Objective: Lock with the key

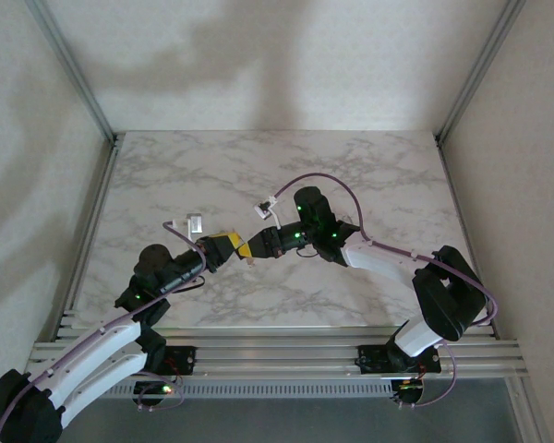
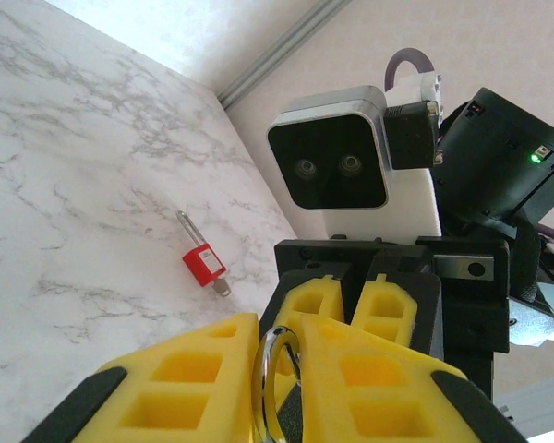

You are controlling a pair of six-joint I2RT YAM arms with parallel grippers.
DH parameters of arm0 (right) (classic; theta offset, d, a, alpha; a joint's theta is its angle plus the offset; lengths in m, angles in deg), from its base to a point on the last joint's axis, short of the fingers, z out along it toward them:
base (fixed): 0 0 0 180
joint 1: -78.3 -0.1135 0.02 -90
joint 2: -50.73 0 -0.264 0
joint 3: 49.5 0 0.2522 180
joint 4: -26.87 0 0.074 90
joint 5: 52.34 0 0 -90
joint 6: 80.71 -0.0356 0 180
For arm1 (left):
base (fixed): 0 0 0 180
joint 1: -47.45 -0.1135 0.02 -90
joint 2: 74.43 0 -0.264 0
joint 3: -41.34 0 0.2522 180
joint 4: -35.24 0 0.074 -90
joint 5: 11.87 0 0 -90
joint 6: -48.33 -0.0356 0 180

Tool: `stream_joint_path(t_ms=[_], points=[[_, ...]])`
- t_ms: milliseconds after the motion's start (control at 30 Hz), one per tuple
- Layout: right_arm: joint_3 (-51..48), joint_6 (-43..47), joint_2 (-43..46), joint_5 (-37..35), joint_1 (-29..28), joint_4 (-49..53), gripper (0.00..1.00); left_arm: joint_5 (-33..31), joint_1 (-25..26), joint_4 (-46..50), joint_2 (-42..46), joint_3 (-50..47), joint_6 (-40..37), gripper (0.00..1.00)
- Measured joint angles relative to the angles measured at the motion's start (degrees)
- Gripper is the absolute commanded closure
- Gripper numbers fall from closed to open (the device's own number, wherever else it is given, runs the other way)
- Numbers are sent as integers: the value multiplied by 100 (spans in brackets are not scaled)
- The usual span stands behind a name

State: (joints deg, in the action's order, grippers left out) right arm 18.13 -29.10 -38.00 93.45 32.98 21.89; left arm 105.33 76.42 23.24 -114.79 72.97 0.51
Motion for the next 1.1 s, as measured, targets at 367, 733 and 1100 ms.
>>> stream_joint_path(t_ms=[367,733,1100], points=[[0,-42,-22,90,0,-59,100,2,-31,13,68,0,-4,88],[0,-37,-44,90,0,-120,100,2,-48,11,96,0,2,100],[0,-179,-66,212,-4,-181,100,4,-48,-173,208,-166,2,100]])
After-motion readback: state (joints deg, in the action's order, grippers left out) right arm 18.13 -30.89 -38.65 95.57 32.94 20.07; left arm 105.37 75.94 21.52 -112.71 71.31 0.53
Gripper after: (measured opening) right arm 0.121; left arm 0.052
